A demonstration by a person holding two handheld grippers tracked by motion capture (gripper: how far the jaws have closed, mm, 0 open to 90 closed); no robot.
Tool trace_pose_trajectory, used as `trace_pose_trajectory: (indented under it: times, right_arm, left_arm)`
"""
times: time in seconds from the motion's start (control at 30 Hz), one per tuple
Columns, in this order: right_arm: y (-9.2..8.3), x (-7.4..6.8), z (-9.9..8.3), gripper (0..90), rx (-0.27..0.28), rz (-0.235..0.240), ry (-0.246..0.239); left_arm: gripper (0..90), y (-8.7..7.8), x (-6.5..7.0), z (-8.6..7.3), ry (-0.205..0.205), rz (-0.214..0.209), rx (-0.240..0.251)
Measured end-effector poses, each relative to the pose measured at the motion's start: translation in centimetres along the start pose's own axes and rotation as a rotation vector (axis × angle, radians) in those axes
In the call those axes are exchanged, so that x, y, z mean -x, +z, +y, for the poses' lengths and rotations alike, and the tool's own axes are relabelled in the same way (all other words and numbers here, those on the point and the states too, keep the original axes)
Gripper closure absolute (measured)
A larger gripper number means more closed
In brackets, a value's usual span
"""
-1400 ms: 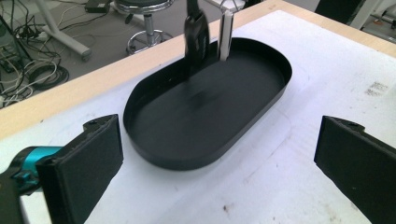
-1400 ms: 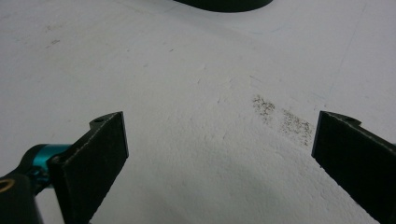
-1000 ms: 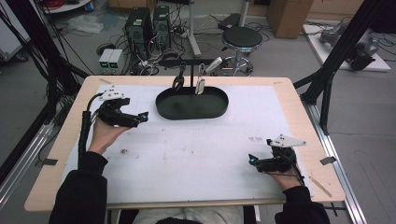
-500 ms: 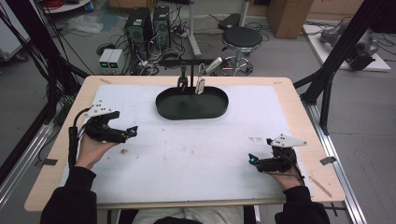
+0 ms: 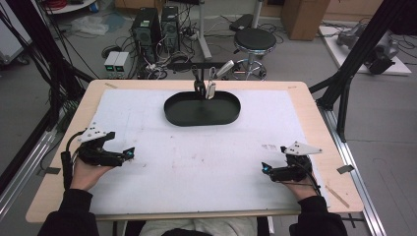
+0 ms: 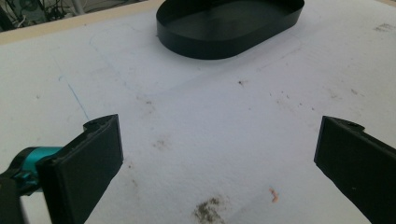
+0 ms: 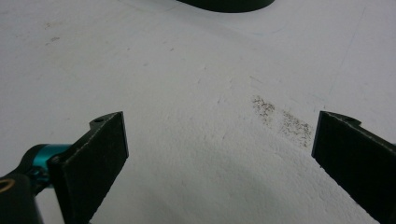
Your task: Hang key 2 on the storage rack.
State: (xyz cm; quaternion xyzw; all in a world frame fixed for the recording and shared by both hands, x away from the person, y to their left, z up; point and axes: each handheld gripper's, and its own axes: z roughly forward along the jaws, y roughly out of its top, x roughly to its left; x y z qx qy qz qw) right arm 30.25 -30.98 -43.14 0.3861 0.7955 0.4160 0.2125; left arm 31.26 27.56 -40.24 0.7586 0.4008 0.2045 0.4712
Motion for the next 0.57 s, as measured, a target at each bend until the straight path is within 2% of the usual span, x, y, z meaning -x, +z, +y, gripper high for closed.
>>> trace_pose_trajectory:
  times: [0.27,0.4,0.57]
  right_arm:
    - [-0.1,0.0,-0.1,2.9,-0.007,-0.005,0.002]
    - [0.0,0.0,-0.1,2.9,-0.01,-0.005,-0.004]
    - [-0.2,0.1,-0.1,2.8,0.01,-0.018,-0.001]
  left_arm:
    - [1.7,-1.1,-0.2,-2.6,-0.036,0.007,-0.018]
    - [1.7,-1.6,-0.3,-3.5,-0.047,0.028,-0.038]
    - [1.7,-1.8,-0.4,-4.2,-0.05,0.03,-0.063]
